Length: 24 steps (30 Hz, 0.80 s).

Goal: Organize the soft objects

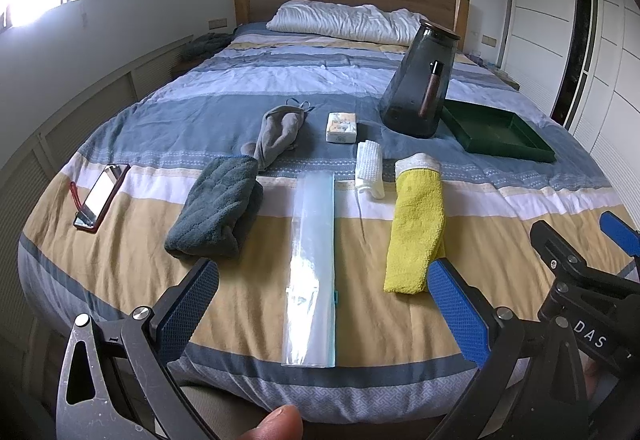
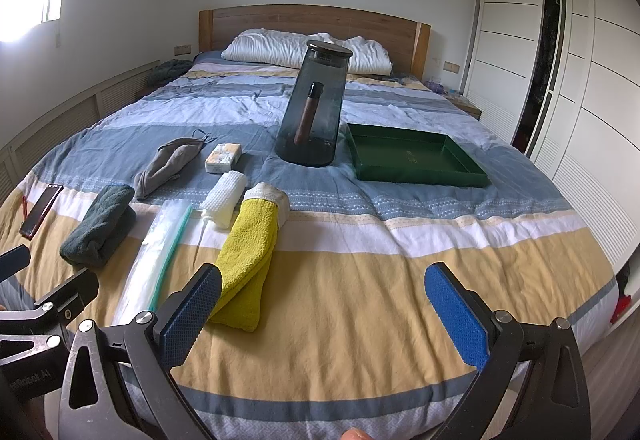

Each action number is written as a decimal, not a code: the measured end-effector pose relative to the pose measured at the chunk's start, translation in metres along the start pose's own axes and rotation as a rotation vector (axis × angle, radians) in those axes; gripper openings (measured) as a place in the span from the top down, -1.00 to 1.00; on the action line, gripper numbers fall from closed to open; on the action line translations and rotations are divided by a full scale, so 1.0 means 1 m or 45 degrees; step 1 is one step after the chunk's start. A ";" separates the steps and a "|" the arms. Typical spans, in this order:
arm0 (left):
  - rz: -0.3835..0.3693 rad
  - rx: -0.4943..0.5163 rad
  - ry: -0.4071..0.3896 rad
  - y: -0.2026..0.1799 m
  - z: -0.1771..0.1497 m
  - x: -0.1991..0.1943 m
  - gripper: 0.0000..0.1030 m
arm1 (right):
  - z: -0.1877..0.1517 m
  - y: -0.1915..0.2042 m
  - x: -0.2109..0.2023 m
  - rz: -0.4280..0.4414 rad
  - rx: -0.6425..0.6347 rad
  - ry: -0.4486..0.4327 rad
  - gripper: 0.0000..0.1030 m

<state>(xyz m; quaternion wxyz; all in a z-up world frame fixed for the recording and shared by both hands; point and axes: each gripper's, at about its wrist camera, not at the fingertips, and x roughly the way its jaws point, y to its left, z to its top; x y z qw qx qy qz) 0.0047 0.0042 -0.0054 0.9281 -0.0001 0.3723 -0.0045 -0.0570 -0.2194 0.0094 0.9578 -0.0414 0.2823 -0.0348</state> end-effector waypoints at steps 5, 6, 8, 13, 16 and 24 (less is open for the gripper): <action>-0.001 -0.001 0.000 0.000 0.000 0.000 -0.98 | 0.000 -0.001 0.000 0.000 0.001 0.000 -1.00; -0.001 -0.002 0.000 0.000 0.000 0.000 -0.98 | 0.000 0.000 0.000 0.000 0.002 0.001 -1.00; 0.000 -0.002 -0.002 0.000 0.000 0.000 -0.98 | 0.000 0.000 0.000 -0.001 0.001 0.000 -1.00; -0.003 -0.006 0.006 0.000 -0.001 0.000 -0.98 | 0.000 -0.001 0.000 0.001 -0.001 0.000 -1.00; -0.001 -0.004 0.005 0.000 -0.001 0.000 -0.98 | 0.000 0.000 0.000 0.000 0.001 0.000 -1.00; -0.002 -0.005 0.005 0.000 -0.001 0.000 -0.98 | 0.000 -0.001 0.000 0.001 -0.001 0.000 -1.00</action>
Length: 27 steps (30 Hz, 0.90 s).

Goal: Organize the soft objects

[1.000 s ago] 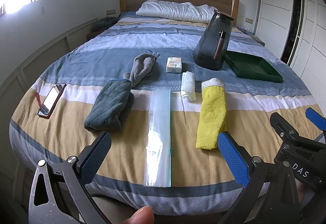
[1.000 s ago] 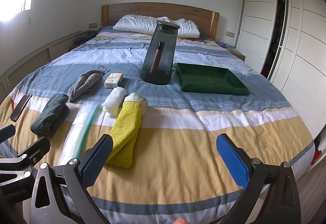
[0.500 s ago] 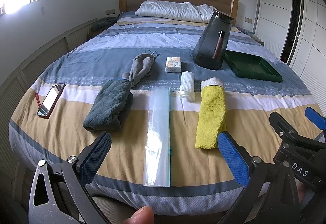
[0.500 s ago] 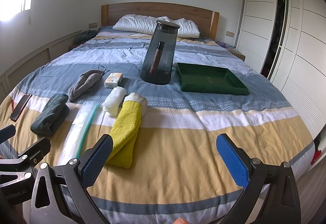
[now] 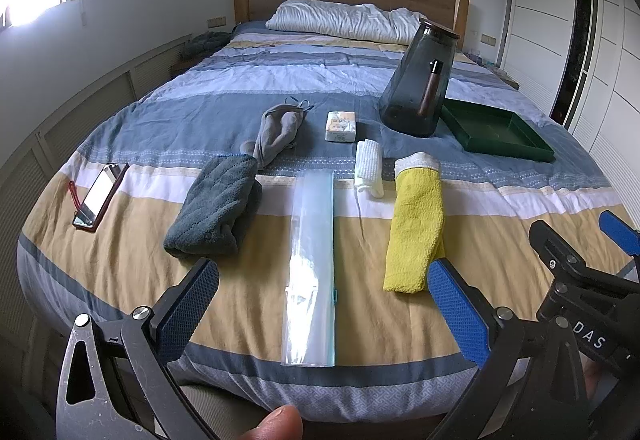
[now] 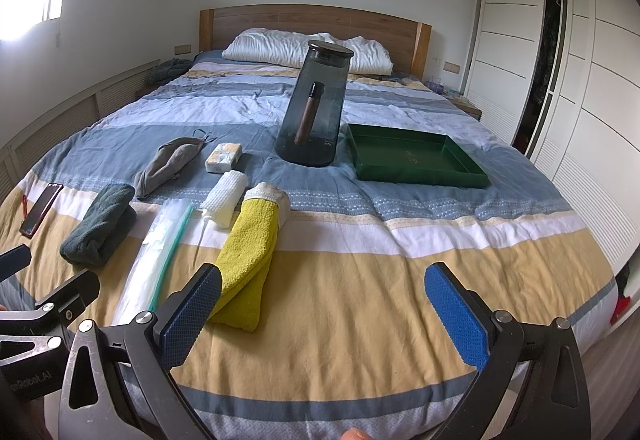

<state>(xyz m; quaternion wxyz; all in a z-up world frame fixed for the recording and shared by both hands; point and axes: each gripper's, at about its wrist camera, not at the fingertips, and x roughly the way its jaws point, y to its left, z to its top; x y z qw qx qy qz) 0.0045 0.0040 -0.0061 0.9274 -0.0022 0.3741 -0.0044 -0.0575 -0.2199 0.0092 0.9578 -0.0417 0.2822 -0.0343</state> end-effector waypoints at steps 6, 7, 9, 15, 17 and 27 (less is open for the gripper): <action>0.004 -0.009 0.003 0.001 0.001 0.000 -0.98 | 0.000 0.000 0.000 0.000 -0.001 0.000 -1.00; 0.003 -0.010 0.003 0.002 0.001 0.000 -0.98 | 0.000 0.000 0.000 0.000 0.000 0.000 -1.00; 0.005 -0.009 0.003 0.002 0.001 0.000 -0.98 | 0.000 0.000 0.000 0.000 -0.002 0.001 -1.00; 0.023 -0.040 0.014 0.013 0.002 0.004 -0.98 | 0.001 0.003 0.005 0.015 -0.005 0.027 -1.00; 0.057 -0.057 0.014 0.026 0.003 0.006 -0.98 | 0.003 0.007 0.009 0.026 -0.013 0.038 -1.00; 0.231 -0.141 0.033 0.095 0.014 0.029 -0.98 | 0.022 0.027 0.049 0.067 -0.019 0.101 -1.00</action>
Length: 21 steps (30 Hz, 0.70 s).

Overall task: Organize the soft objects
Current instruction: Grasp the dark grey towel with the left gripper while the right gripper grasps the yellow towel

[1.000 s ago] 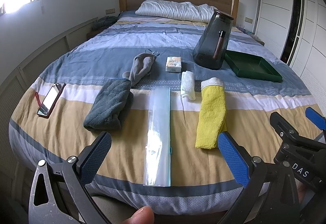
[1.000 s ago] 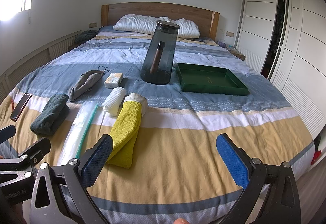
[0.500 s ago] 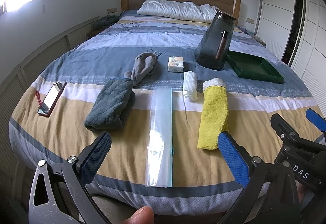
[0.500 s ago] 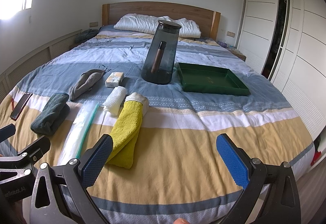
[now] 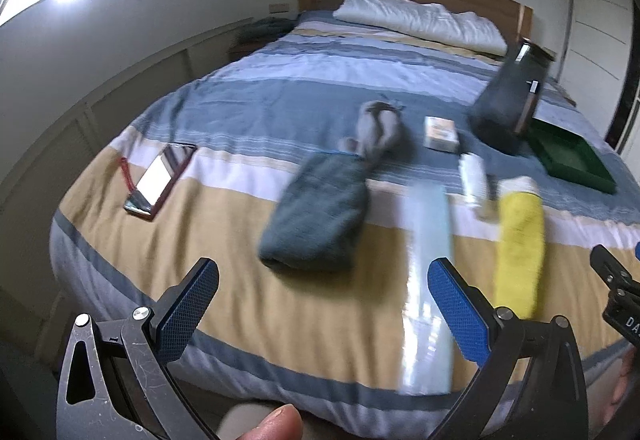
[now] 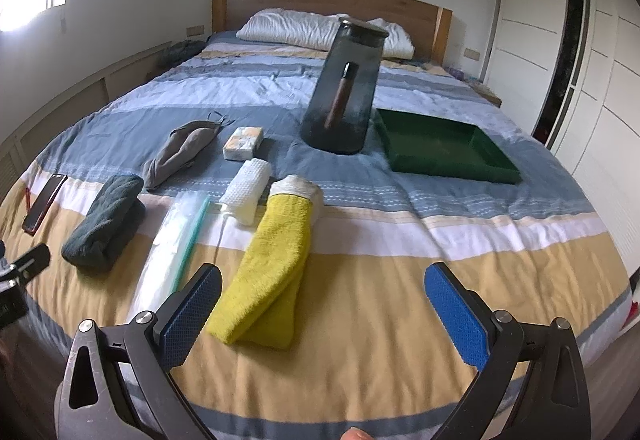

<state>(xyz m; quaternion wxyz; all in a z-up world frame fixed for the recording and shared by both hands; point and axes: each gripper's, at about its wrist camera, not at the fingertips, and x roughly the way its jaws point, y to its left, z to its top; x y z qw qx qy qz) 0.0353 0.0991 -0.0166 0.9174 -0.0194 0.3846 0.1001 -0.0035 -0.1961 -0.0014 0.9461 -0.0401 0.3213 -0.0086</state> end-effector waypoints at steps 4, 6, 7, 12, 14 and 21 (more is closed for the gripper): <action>0.020 0.017 0.009 0.007 0.010 0.018 -0.98 | 0.007 0.008 0.022 0.006 0.008 0.030 -1.00; 0.017 0.040 0.024 0.006 0.014 0.028 -0.98 | 0.010 0.013 0.036 0.008 0.019 0.059 -1.00; 0.014 0.062 0.034 0.005 0.016 0.035 -0.98 | 0.012 0.015 0.042 0.009 0.022 0.069 -1.00; -0.028 0.177 0.115 -0.008 0.025 0.072 -0.98 | 0.017 0.024 0.081 0.003 0.045 0.146 -1.00; -0.040 0.212 0.153 -0.013 0.027 0.089 -0.98 | 0.018 0.028 0.099 -0.006 0.055 0.185 -1.00; -0.037 0.315 0.257 -0.021 0.036 0.143 -0.98 | 0.020 0.040 0.153 -0.034 0.074 0.272 -1.00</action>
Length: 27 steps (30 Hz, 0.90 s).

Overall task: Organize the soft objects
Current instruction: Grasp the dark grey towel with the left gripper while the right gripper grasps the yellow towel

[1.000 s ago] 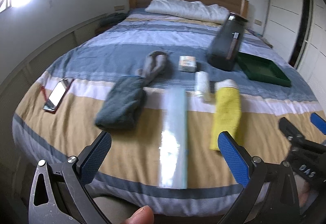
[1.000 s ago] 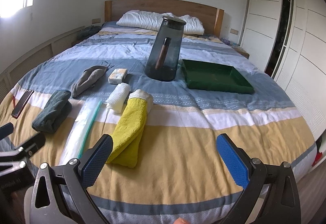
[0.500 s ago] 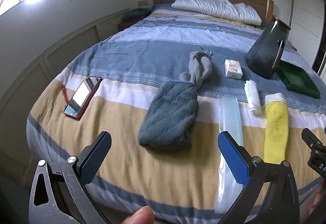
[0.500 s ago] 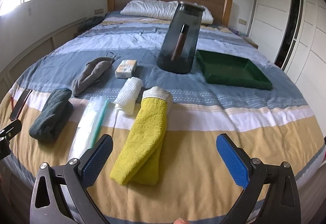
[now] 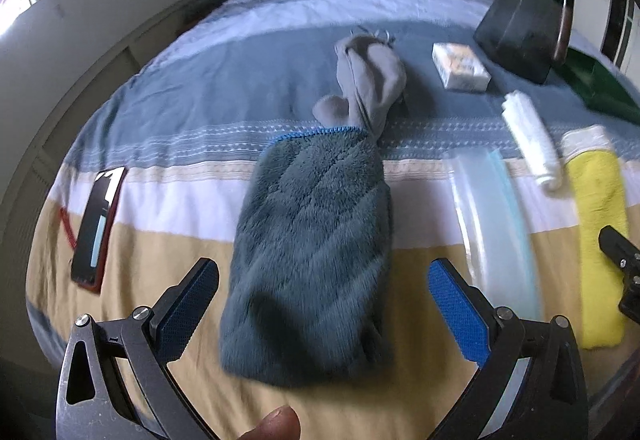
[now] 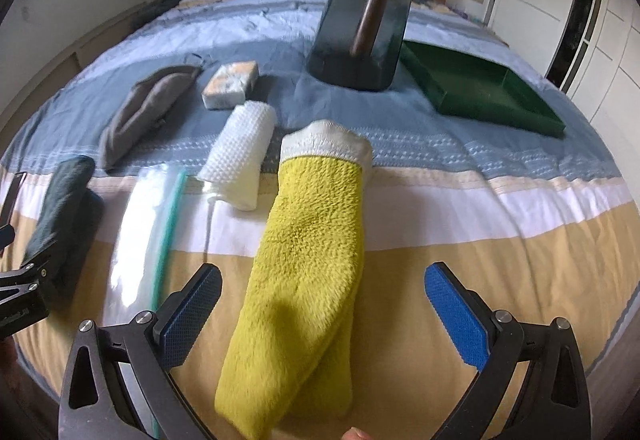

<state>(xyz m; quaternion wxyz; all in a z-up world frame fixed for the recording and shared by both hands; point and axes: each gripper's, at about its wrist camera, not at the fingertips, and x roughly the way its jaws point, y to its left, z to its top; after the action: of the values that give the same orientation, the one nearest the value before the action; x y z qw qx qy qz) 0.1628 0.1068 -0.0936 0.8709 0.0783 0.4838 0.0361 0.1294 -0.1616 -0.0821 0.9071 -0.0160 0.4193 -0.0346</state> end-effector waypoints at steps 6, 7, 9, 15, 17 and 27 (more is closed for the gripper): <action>0.013 0.083 0.077 -0.002 0.006 0.028 -0.98 | 0.008 0.009 0.039 -0.011 0.011 0.083 -1.00; 0.013 0.094 0.092 -0.002 0.006 0.032 -0.98 | 0.009 0.009 0.045 -0.011 0.015 0.099 -1.00; 0.013 0.106 0.122 -0.001 0.005 0.039 -0.98 | 0.011 0.009 0.054 -0.003 0.031 0.128 -0.99; -0.018 0.087 0.168 0.002 0.008 0.050 -0.98 | 0.017 0.009 0.073 0.012 0.048 0.158 -0.97; -0.021 0.084 0.179 0.002 0.010 0.052 -0.98 | 0.020 0.010 0.078 0.020 0.047 0.165 -0.91; -0.015 0.074 0.176 -0.001 0.010 0.054 -0.98 | 0.018 0.011 0.076 0.034 0.004 0.156 -0.20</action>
<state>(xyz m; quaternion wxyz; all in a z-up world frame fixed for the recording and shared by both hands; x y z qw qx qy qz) 0.1996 0.1125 -0.1336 0.8329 0.0982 0.5442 0.0223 0.1930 -0.1565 -0.1285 0.8801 -0.0067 0.4741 -0.0240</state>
